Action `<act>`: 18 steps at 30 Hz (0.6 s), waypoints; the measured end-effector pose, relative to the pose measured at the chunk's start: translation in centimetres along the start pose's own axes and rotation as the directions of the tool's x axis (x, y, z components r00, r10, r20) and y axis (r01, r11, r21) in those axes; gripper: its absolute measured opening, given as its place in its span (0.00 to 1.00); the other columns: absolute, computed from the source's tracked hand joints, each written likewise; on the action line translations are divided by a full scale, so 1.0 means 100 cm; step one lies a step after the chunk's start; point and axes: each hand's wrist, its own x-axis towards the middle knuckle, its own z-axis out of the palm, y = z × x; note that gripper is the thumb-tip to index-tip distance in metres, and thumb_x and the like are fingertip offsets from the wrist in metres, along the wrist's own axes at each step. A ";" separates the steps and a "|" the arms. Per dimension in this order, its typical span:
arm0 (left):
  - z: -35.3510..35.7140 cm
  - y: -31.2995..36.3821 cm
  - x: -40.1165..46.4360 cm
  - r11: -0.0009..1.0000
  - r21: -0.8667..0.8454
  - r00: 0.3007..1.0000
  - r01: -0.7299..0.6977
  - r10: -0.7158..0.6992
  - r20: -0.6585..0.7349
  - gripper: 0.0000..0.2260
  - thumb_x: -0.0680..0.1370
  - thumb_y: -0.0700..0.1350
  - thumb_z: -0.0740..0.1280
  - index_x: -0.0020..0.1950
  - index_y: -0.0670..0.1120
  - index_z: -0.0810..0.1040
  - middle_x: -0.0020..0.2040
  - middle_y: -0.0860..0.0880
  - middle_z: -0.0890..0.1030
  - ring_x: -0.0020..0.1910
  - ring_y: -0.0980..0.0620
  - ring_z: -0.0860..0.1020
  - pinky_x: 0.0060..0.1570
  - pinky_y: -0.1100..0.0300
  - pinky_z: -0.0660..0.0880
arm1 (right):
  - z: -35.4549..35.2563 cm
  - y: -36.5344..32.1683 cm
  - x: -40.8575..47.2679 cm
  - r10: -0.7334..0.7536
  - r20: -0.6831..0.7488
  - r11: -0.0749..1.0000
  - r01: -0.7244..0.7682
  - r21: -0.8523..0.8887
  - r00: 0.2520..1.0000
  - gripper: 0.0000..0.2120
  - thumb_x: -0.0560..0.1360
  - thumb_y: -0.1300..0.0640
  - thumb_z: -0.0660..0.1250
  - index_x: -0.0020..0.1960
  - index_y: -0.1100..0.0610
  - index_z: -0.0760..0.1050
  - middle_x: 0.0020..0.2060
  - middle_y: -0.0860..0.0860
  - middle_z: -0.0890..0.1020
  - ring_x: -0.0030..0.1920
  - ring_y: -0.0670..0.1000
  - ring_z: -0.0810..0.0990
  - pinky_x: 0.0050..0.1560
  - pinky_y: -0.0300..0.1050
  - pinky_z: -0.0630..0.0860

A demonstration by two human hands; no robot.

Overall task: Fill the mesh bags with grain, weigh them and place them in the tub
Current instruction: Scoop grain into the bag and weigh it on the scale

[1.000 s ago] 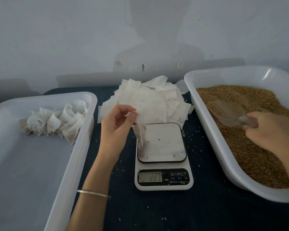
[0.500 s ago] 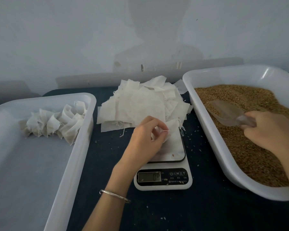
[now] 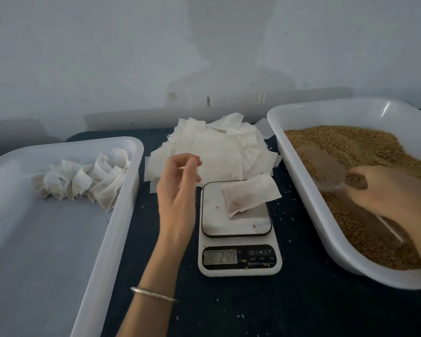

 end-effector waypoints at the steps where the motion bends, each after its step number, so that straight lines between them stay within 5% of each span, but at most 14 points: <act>1: -0.005 0.001 0.000 1.000 -0.015 0.999 -0.004 0.004 -0.050 0.06 0.79 0.48 0.60 0.46 0.51 0.76 0.43 0.54 0.80 0.38 0.55 0.75 0.39 0.62 0.72 | -0.001 0.001 0.001 -0.007 -0.029 1.000 0.007 0.004 1.000 0.27 0.74 0.37 0.63 0.69 0.48 0.69 0.53 0.51 0.82 0.49 0.56 0.80 0.49 0.53 0.79; 7: -0.026 0.001 -0.006 0.995 -0.091 0.973 0.031 -0.051 -0.224 0.10 0.78 0.44 0.59 0.38 0.51 0.74 0.33 0.56 0.75 0.33 0.59 0.71 0.34 0.67 0.70 | -0.018 -0.011 -0.009 -0.162 -0.343 0.959 0.229 0.167 0.925 0.24 0.71 0.42 0.62 0.63 0.53 0.76 0.43 0.49 0.83 0.41 0.52 0.80 0.45 0.53 0.79; 10: -0.029 0.000 -0.009 0.993 -0.102 0.965 0.055 -0.079 -0.251 0.11 0.78 0.43 0.59 0.37 0.51 0.73 0.33 0.56 0.74 0.33 0.58 0.70 0.34 0.66 0.70 | -0.029 -0.031 -0.028 -0.233 -0.431 0.912 0.350 0.215 0.872 0.20 0.71 0.43 0.62 0.59 0.49 0.78 0.39 0.45 0.82 0.37 0.44 0.79 0.41 0.41 0.74; 13: -0.028 -0.001 -0.011 0.995 -0.075 0.966 0.072 -0.088 -0.243 0.10 0.78 0.43 0.59 0.38 0.49 0.73 0.32 0.56 0.74 0.33 0.58 0.70 0.35 0.66 0.70 | -0.031 -0.053 -0.044 -0.305 -0.408 0.890 0.410 0.198 0.860 0.17 0.72 0.45 0.63 0.57 0.47 0.79 0.36 0.42 0.79 0.36 0.34 0.73 0.34 0.31 0.63; 18: -0.029 0.000 -0.011 0.995 -0.069 0.968 0.073 -0.087 -0.234 0.10 0.78 0.46 0.59 0.37 0.51 0.74 0.32 0.56 0.74 0.33 0.58 0.71 0.34 0.67 0.70 | -0.022 -0.046 -0.029 -0.267 -0.312 0.945 0.312 0.101 0.912 0.17 0.75 0.46 0.65 0.62 0.49 0.77 0.40 0.44 0.80 0.36 0.46 0.78 0.32 0.35 0.66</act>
